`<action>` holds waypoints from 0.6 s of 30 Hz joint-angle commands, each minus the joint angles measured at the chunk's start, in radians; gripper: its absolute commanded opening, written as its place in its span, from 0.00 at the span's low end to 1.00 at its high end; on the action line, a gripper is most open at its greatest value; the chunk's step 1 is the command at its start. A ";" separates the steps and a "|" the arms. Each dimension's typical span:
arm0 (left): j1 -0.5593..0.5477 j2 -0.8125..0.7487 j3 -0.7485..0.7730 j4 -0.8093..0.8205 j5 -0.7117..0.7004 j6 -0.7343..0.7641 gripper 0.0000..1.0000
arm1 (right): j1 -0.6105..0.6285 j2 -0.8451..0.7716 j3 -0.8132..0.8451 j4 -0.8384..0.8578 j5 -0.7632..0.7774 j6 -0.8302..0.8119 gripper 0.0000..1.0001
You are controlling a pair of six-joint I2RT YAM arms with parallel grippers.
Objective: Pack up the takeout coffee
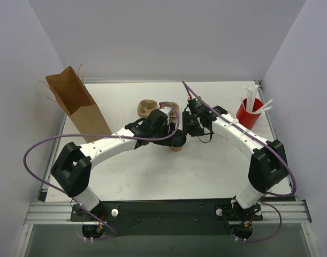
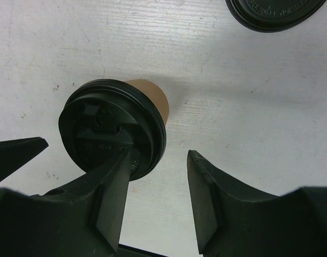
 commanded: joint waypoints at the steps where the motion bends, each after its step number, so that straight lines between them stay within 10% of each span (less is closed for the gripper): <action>1: -0.003 0.025 0.051 0.068 -0.011 -0.011 0.66 | 0.008 0.029 -0.006 0.012 -0.010 0.009 0.41; 18: -0.027 0.056 0.017 0.079 -0.041 -0.014 0.64 | 0.025 0.047 -0.006 0.010 -0.004 0.018 0.35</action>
